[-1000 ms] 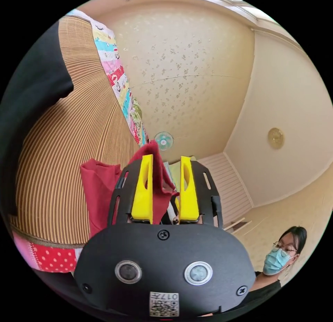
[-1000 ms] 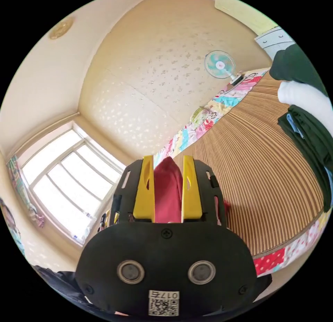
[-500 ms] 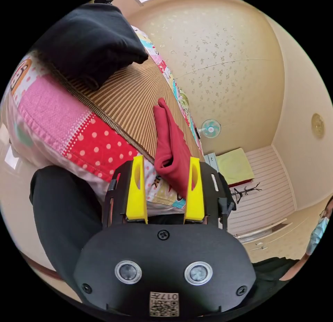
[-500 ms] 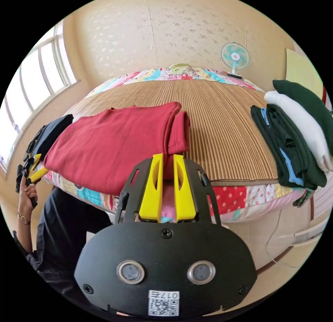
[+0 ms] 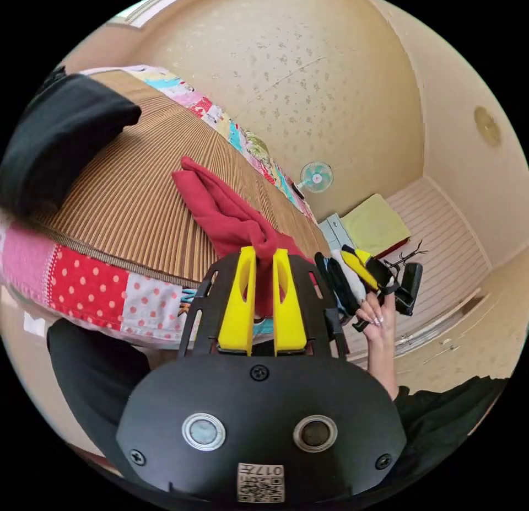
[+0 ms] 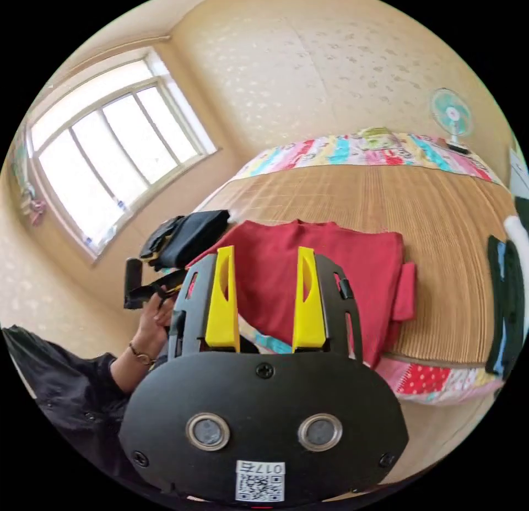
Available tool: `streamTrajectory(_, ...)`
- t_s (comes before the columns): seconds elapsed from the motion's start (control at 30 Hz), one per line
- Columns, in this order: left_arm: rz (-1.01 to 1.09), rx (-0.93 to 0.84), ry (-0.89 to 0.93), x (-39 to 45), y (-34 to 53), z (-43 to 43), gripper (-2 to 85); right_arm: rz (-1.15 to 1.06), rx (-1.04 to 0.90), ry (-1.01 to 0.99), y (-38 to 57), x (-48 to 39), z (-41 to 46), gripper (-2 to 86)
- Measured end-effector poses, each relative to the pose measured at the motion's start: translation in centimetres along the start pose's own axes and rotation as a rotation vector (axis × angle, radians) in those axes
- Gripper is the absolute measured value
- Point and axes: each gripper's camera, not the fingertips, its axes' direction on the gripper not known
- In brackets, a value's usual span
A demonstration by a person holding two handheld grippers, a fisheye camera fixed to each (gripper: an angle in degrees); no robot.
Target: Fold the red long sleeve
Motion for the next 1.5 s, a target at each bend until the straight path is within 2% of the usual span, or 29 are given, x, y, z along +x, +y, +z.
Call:
streamTrajectory(0.07,0.119,-0.022,-0.068,4.8,-0.1,2.1,5.1,-0.088,-0.159,-0.201,-5.7,-3.4,3.1,18.7)
streamTrajectory(0.1,0.139,-0.028,-0.088,5.7,0.0,2.6,5.1,-0.102,-0.2,-0.213,-7.1,-4.2,4.3,19.4)
streamTrajectory(0.2,0.206,-0.052,-0.147,9.5,0.9,5.1,5.0,-0.19,-0.422,-0.135,-12.5,-8.0,11.3,21.9)
streamTrajectory(0.3,0.252,-0.078,-0.14,11.6,2.0,6.5,5.0,-0.278,-0.689,-0.021,-14.9,-10.8,19.3,20.1)
streamTrajectory(0.37,0.312,-0.098,-0.191,12.8,2.9,6.8,5.3,-0.42,-0.916,0.107,-13.6,-13.0,24.8,14.3)
streamTrajectory(0.43,0.335,-0.096,-0.224,12.7,3.5,6.3,5.9,-0.544,-0.987,0.226,-12.0,-14.1,26.3,9.3)
streamTrajectory(0.5,0.359,-0.074,-0.141,11.8,3.9,5.0,5.2,-0.565,-0.946,0.212,-12.1,-13.9,24.8,8.3)
streamTrajectory(0.6,0.302,-0.016,0.052,8.4,4.5,2.4,6.2,-0.441,-0.787,0.016,-14.3,-9.6,18.1,7.4)
streamTrajectory(0.67,0.198,-0.015,0.158,5.0,4.4,1.9,10.4,-0.318,-0.6,-0.15,-14.9,-3.1,10.5,6.9)
streamTrajectory(0.77,0.125,-0.068,0.245,2.1,3.6,3.8,13.3,-0.21,-0.402,-0.241,-12.3,6.5,1.9,7.1)
streamTrajectory(0.9,0.084,-0.158,0.283,1.0,2.5,8.3,15.1,-0.002,-0.285,-0.177,-6.6,18.1,-4.6,10.1)
streamTrajectory(0.97,0.063,-0.249,0.303,0.8,1.8,12.5,16.1,0.223,-0.23,-0.085,-0.9,24.9,-7.9,13.0)
streamTrajectory(1.03,0.034,-0.325,0.321,0.5,1.5,16.0,17.1,0.35,-0.179,-0.07,4.1,27.7,-10.1,14.0)
streamTrajectory(1.2,-0.122,-0.494,0.38,-1.9,0.9,24.2,18.5,0.547,0.038,-0.265,17.5,28.3,-14.2,15.7)
streamTrajectory(1.27,-0.177,-0.544,0.425,-2.7,1.1,27.0,15.8,0.629,0.134,-0.428,23.1,27.0,-14.2,17.1)
streamTrajectory(1.37,-0.199,-0.535,0.409,-3.3,1.3,27.9,9.5,0.704,0.199,-0.573,27.7,24.8,-12.4,19.8)
streamTrajectory(1.5,-0.137,-0.608,0.442,-1.6,2.0,27.6,7.6,0.721,0.24,-0.725,28.0,23.0,-9.2,23.8)
